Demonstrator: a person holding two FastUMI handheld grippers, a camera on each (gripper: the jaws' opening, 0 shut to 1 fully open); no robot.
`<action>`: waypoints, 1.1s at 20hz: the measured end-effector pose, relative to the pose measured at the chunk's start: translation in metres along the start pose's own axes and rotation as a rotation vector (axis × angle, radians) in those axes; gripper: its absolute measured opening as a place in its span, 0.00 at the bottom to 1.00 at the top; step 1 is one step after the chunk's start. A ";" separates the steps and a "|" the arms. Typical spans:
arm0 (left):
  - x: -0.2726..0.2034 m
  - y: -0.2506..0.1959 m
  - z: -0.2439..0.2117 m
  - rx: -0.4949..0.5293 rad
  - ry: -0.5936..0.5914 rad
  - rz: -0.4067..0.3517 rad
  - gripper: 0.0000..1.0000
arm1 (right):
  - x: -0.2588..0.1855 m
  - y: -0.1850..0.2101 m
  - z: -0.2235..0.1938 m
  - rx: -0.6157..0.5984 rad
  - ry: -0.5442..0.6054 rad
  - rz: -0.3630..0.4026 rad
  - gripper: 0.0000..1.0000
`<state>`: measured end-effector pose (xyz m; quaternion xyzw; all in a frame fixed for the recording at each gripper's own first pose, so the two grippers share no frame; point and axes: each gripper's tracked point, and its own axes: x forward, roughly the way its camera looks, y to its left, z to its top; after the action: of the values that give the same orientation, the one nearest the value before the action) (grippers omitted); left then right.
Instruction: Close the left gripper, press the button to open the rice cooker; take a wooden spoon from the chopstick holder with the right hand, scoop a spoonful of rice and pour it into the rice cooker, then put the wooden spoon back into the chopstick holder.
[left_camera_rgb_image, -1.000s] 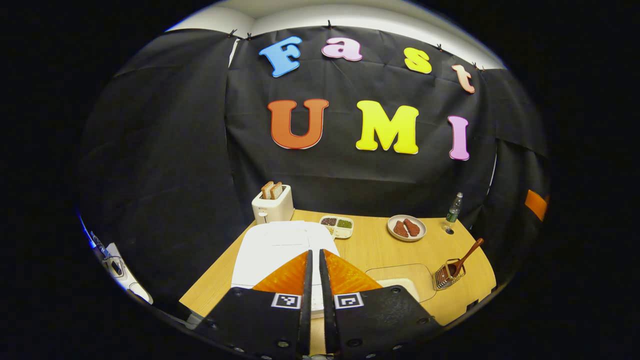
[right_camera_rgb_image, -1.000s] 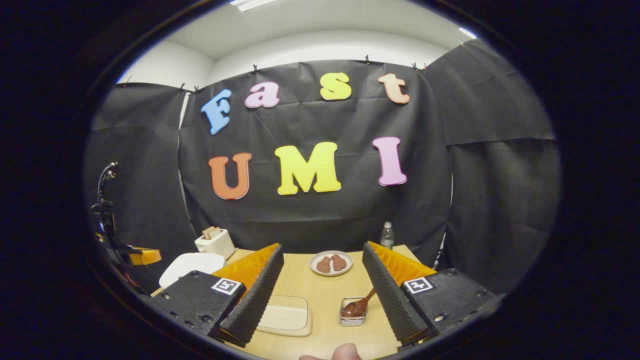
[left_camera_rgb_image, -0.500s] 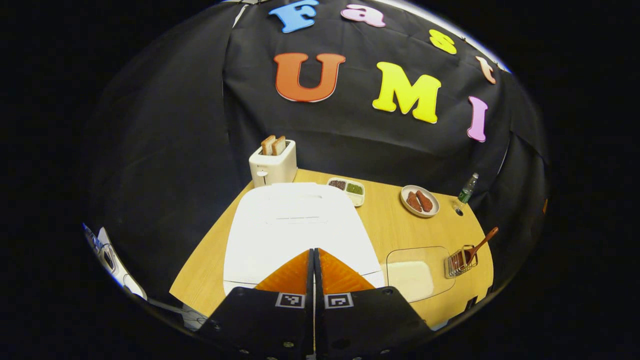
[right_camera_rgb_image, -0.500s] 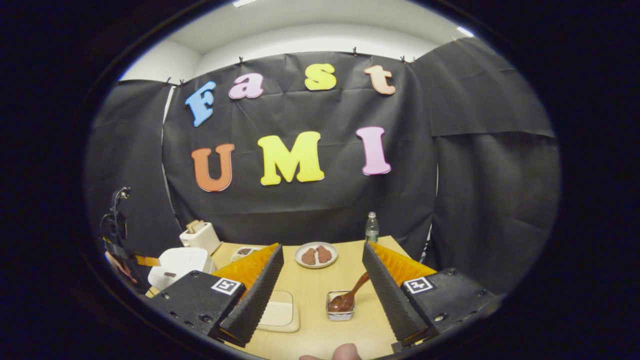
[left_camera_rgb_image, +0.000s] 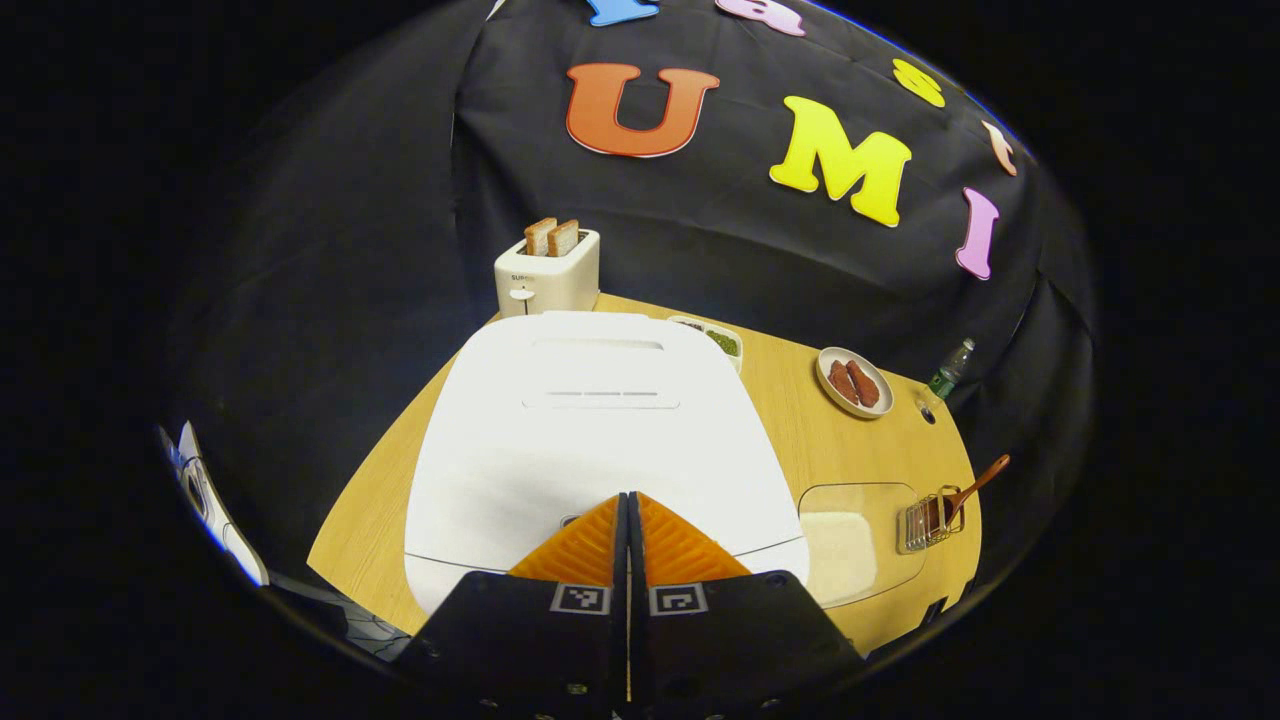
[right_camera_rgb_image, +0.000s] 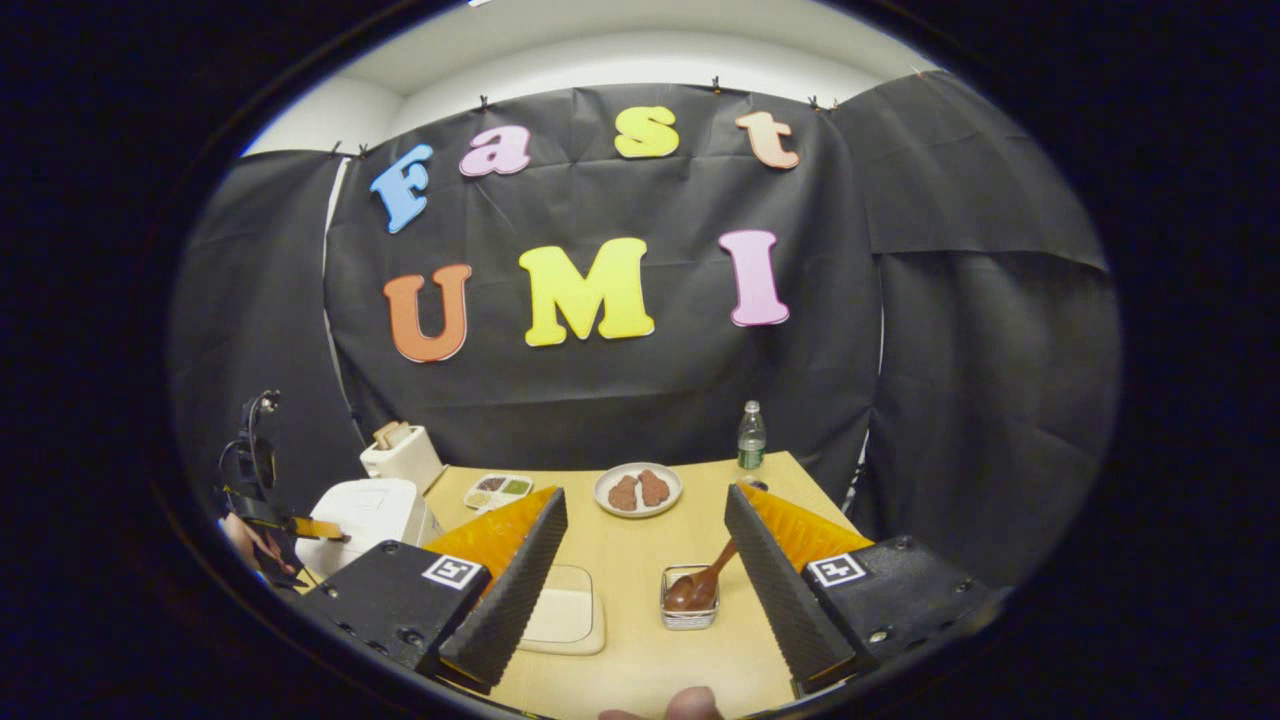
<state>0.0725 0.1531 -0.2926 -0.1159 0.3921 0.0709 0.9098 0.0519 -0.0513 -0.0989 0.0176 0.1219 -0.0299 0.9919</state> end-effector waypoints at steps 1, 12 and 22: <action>-0.001 -0.001 -0.004 -0.011 0.001 -0.004 0.01 | -0.001 0.005 -0.003 -0.004 0.007 0.009 1.00; -0.026 -0.006 0.043 0.004 -0.128 -0.010 0.01 | -0.011 0.007 0.006 -0.004 -0.034 0.014 1.00; -0.054 -0.018 0.165 0.094 -0.478 -0.001 0.52 | -0.030 -0.014 0.000 0.035 -0.030 -0.017 1.00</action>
<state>0.1545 0.1781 -0.1406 -0.0536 0.1683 0.0779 0.9812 0.0222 -0.0636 -0.0922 0.0336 0.1067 -0.0407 0.9929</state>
